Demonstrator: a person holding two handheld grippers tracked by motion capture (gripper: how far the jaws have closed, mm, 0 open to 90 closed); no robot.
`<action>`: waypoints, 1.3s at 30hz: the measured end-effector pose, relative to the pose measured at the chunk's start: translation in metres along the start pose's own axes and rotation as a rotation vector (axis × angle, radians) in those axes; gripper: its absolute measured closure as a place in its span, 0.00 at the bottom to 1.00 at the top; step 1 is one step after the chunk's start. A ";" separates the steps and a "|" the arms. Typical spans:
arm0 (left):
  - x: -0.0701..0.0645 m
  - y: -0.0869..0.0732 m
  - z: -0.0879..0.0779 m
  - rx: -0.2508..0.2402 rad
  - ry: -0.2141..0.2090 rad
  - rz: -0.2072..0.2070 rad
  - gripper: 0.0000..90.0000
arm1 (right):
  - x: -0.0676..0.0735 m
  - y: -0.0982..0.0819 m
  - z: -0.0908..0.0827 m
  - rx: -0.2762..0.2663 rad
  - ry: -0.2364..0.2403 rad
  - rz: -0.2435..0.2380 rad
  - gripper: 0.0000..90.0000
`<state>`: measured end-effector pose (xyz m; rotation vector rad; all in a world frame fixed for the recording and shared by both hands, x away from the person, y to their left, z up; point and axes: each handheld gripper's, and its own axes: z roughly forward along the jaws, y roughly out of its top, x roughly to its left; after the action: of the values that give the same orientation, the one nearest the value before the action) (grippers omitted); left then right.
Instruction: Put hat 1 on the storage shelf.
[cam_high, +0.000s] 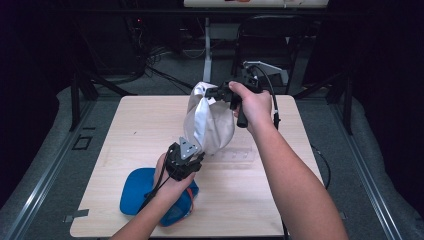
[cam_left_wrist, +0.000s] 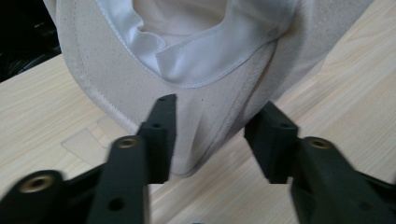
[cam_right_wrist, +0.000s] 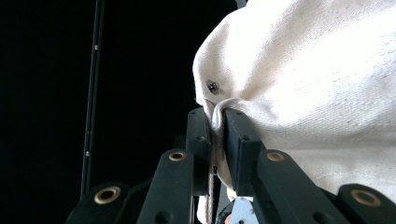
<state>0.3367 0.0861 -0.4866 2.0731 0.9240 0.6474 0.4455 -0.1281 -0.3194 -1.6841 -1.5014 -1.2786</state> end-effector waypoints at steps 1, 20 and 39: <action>0.000 0.000 -0.001 0.003 0.003 0.007 0.71 | 0.000 0.000 0.000 -0.001 0.001 0.000 0.90; 0.037 -0.017 -0.016 -0.071 -0.132 -0.140 0.88 | 0.005 -0.003 -0.003 0.010 -0.009 -0.011 0.91; 0.069 -0.036 -0.012 -0.202 -0.333 -0.350 0.89 | 0.006 -0.005 0.001 0.012 -0.002 -0.017 0.91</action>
<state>0.3565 0.1615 -0.4994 1.7161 0.9510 0.1922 0.4405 -0.1234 -0.3159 -1.6691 -1.5252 -1.2742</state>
